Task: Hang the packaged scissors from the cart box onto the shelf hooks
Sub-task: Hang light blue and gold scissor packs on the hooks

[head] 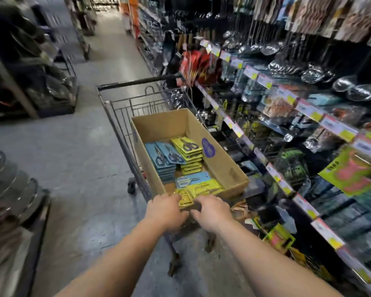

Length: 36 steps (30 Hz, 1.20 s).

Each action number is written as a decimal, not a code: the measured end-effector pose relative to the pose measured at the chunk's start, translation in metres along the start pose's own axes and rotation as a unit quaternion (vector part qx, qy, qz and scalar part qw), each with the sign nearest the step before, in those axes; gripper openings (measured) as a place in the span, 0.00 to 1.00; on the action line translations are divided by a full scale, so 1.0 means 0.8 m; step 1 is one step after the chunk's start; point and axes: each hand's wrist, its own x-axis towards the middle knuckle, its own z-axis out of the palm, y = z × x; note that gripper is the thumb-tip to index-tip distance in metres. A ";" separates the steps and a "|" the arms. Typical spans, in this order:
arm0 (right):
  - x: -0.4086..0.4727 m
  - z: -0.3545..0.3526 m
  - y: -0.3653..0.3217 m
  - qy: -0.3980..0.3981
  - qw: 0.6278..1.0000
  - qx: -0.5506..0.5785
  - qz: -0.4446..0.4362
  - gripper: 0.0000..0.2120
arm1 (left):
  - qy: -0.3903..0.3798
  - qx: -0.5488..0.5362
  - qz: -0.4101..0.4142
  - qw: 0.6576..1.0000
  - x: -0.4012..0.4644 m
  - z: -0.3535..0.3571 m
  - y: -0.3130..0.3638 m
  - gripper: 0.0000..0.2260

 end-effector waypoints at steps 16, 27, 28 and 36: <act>0.147 -0.015 0.004 -0.074 0.997 0.001 0.008 0.22 | -0.019 -0.017 -0.017 1.000 0.128 -0.027 -0.026 0.25; 0.262 -0.040 0.055 -0.116 0.992 0.023 0.045 0.20 | -0.074 -0.016 -0.034 0.997 0.267 -0.029 -0.010 0.21; 0.267 -0.037 0.058 -0.119 0.991 0.028 0.052 0.20 | -0.080 -0.015 -0.032 0.996 0.276 -0.026 -0.010 0.21; 0.305 -0.007 0.080 -0.151 0.979 0.057 0.126 0.19 | -0.130 -0.018 -0.012 0.991 0.357 0.009 -0.033 0.25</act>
